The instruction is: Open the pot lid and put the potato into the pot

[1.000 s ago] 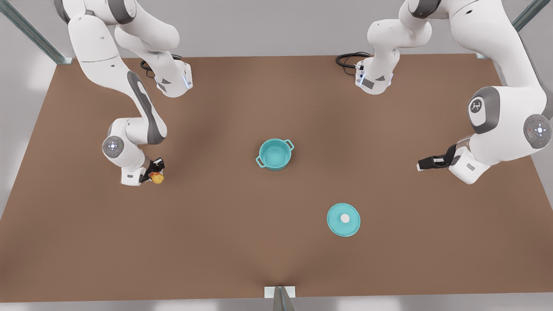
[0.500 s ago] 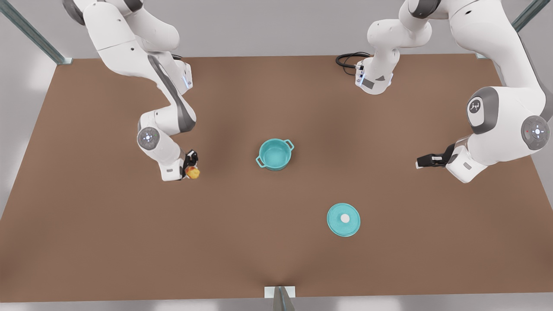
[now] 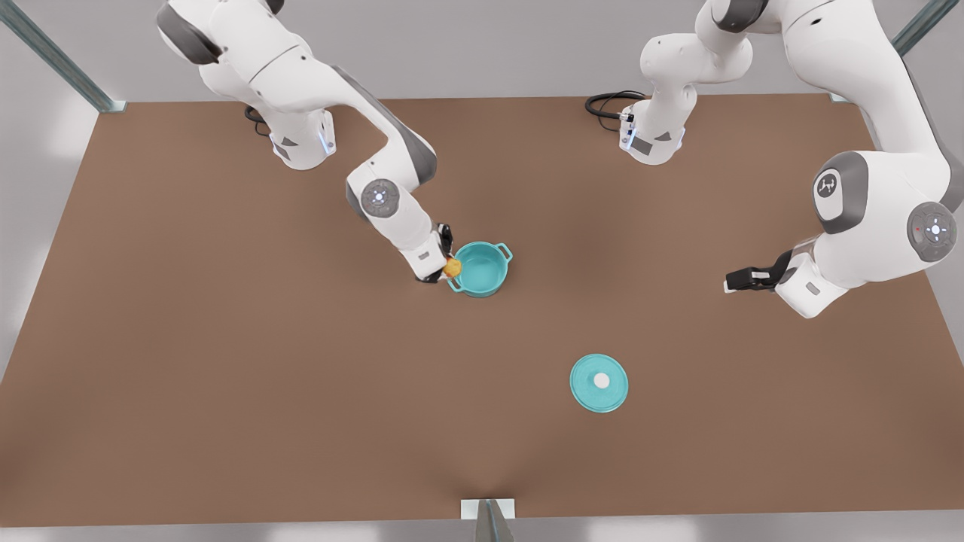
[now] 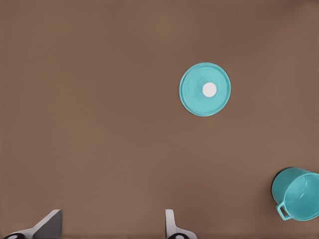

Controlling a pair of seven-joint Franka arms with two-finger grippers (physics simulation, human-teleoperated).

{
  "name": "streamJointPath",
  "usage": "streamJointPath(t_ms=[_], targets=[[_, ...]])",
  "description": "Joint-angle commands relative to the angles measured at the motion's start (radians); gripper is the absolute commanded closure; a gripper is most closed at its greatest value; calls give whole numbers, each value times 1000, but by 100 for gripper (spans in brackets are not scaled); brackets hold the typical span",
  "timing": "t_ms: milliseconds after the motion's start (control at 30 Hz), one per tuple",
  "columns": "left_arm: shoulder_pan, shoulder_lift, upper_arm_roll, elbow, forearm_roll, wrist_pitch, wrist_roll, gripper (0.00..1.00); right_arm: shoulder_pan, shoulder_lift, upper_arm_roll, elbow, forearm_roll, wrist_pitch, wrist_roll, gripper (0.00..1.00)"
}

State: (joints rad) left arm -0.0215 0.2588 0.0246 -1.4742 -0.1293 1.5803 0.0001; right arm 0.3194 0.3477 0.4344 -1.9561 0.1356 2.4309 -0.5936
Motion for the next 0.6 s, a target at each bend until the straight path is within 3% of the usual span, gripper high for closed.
streamJointPath(t_ms=[0,133,233,567], targets=[[-2,-1,0,0,0,0,-14,0,41,13,-2,26,-10,0,207,59],[-2,-1,0,0,0,0,-12,0,90,63,-14,37,-8,16,244,59],[-2,-1,0,0,2,0,-12,0,196,135,-125,80,-4,37,256,59],[-6,10,-5,20,30,15,-12,0,225,188,-138,124,-4,42,281,59]])
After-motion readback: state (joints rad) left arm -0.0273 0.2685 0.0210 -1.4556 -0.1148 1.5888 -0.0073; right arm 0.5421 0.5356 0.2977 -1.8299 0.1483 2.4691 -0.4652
